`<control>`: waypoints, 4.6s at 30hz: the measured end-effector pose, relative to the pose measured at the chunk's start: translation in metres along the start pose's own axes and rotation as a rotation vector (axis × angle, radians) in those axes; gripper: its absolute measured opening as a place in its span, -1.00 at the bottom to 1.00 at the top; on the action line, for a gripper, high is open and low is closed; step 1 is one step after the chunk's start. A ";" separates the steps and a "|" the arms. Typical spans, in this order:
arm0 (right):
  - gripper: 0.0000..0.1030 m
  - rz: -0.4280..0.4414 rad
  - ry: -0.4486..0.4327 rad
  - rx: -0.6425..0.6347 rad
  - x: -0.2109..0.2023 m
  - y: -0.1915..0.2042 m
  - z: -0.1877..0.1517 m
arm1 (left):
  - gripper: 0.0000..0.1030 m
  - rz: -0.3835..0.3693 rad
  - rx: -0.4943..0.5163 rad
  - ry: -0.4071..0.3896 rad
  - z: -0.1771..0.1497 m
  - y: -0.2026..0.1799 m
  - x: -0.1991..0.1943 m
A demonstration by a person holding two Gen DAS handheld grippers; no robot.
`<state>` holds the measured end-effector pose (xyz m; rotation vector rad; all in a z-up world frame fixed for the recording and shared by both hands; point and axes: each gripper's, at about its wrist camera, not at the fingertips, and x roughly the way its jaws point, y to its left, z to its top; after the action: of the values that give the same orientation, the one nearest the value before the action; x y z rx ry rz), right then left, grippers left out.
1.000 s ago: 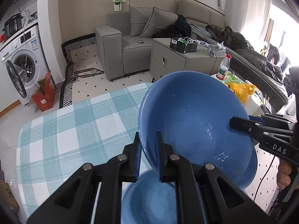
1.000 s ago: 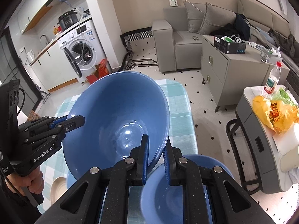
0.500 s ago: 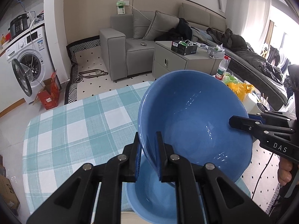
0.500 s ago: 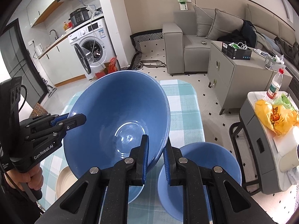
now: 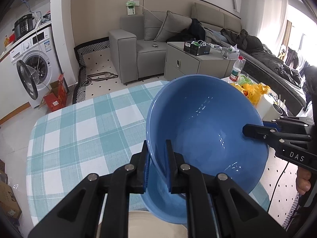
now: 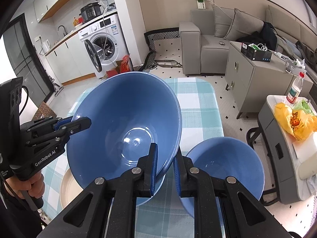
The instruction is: Organize plates and bowls
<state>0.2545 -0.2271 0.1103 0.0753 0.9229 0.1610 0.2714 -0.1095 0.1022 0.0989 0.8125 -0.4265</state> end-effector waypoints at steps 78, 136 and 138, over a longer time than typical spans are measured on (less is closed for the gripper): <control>-0.35 -0.072 0.144 -0.146 0.069 0.026 -0.051 | -0.61 0.109 0.074 0.137 -0.069 0.009 0.046; 0.96 -0.113 -0.084 0.129 -0.050 -0.084 -0.048 | 1.00 -0.102 0.111 0.063 0.007 -0.071 0.032; 0.96 -0.123 -0.085 0.136 -0.053 -0.089 -0.052 | 1.00 -0.124 0.119 0.078 0.009 -0.077 0.037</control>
<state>0.1910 -0.3243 0.1092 0.1498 0.8508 -0.0190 0.2689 -0.1943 0.0877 0.1773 0.8723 -0.5917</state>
